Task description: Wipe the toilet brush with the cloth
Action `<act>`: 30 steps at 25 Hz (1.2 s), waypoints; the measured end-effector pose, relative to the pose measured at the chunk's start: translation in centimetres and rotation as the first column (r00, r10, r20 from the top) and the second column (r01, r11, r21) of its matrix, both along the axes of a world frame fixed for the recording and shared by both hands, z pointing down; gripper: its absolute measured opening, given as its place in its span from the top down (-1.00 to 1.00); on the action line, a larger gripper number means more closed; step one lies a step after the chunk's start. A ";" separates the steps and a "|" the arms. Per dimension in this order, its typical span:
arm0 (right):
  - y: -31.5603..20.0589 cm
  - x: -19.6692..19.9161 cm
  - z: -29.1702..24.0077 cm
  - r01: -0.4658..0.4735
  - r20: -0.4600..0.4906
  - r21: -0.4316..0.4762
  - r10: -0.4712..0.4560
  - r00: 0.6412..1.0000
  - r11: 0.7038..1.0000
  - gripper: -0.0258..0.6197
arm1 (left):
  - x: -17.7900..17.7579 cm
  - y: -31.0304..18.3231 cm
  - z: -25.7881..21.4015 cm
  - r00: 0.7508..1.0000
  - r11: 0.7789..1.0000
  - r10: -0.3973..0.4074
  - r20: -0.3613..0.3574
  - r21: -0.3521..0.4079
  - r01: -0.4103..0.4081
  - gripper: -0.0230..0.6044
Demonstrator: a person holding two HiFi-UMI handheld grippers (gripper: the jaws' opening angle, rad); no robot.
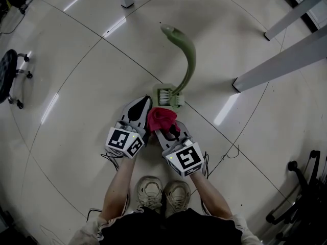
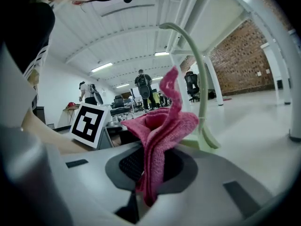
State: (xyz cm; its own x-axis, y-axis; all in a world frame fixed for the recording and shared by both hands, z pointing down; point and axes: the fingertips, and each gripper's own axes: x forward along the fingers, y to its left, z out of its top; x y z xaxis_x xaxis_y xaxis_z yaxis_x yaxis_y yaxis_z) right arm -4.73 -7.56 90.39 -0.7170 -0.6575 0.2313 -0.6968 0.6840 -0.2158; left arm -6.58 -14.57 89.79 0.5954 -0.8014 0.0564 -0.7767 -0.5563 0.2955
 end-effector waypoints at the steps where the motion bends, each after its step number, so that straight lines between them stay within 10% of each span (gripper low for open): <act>1: -0.1 -0.4 0.1 0.009 0.003 -0.005 -0.009 1.000 1.000 0.83 | 0.0 0.0 0.0 1.000 1.000 0.004 0.001 0.002 -0.004 0.91; 7: 0.2 2.2 0.6 -0.053 -0.007 -0.019 0.053 0.999 0.998 0.82 | -1.4 0.3 -2.4 0.991 0.990 0.102 -0.085 0.109 -0.092 0.91; 11: 0.3 5.4 2.3 -0.135 -0.022 -0.080 0.134 0.991 0.988 0.82 | 0.3 2.3 -2.4 0.922 0.916 0.386 0.039 0.106 -0.388 -0.42; 15: 0.0 6.5 3.0 -0.154 -0.030 -0.097 0.152 0.988 0.983 0.82 | 2.2 2.4 0.4 0.805 0.827 0.535 0.257 0.034 -0.561 -0.43; 24: -0.5 5.9 3.3 -0.147 -0.055 -0.107 0.142 0.988 0.983 0.82 | 5.2 0.0 0.6 0.734 0.748 0.642 0.224 0.031 -0.663 -0.43; 30: -2.1 7.5 3.4 -0.187 -0.109 -0.079 0.178 0.978 0.979 0.82 | 4.7 1.1 0.4 0.741 0.754 0.641 0.202 0.018 -0.657 -0.43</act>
State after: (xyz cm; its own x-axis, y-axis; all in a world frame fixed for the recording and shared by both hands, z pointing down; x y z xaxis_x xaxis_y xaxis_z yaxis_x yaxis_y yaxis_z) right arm 2.78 -9.67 93.75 -0.5565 -0.7490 0.3596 -0.8296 0.5242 -0.1921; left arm -1.88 -13.52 90.16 0.9596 -0.2309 0.1605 -0.2515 -0.9601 0.1223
